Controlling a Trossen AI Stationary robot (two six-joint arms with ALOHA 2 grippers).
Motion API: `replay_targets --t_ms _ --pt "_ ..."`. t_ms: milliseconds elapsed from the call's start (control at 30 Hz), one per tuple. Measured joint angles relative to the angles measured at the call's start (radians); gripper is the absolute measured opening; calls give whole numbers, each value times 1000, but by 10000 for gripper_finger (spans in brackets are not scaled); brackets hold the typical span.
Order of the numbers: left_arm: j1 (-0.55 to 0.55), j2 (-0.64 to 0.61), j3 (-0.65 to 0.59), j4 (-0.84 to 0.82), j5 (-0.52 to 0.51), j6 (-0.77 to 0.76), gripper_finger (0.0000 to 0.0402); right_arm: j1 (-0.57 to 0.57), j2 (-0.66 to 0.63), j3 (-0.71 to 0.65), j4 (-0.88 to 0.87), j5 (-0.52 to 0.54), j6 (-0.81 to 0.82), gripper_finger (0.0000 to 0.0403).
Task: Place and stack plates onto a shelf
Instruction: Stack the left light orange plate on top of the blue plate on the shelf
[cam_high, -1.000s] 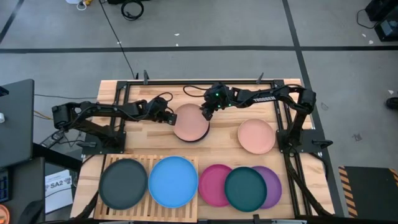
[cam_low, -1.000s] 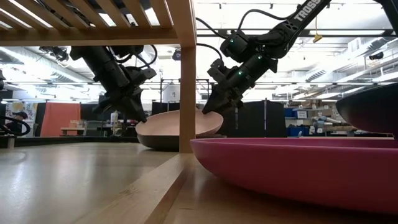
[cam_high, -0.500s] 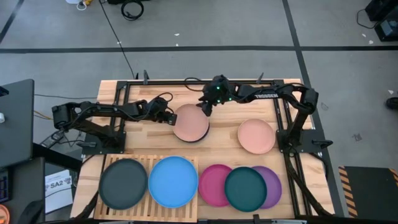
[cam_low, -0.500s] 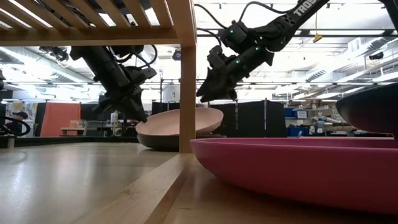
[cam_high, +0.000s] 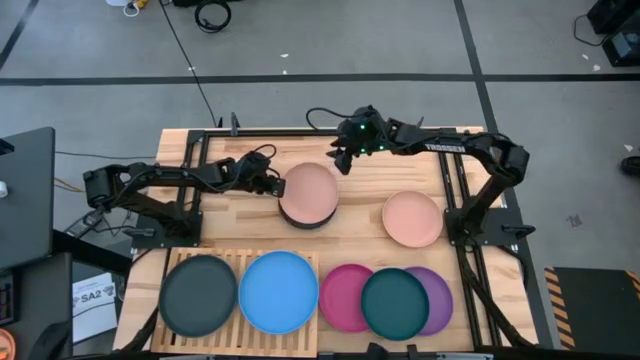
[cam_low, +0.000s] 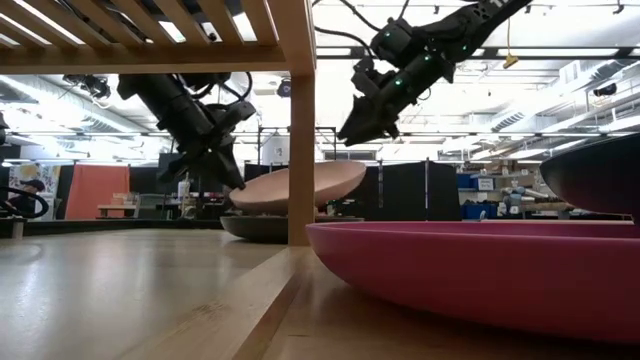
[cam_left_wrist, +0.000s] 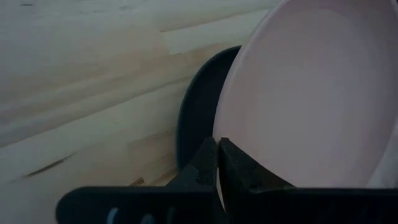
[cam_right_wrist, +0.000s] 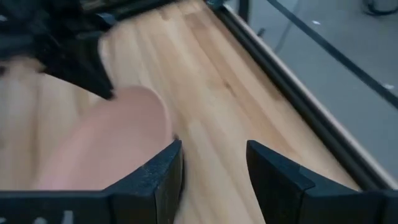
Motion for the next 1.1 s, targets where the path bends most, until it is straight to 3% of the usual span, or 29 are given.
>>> replay_targets --t_ms 333,633,933,1100 --pt "60 0 9 99 126 -10 6 -37 -76 0 -185 174 -39 184" --pt "100 0 123 73 264 9 6 -59 -112 0 -279 313 -36 184" --pt "89 0 306 -157 481 41 6 -85 -111 -6 -305 331 -34 184" --pt "57 0 454 -402 515 160 6 -101 -110 -29 -302 331 -28 184"
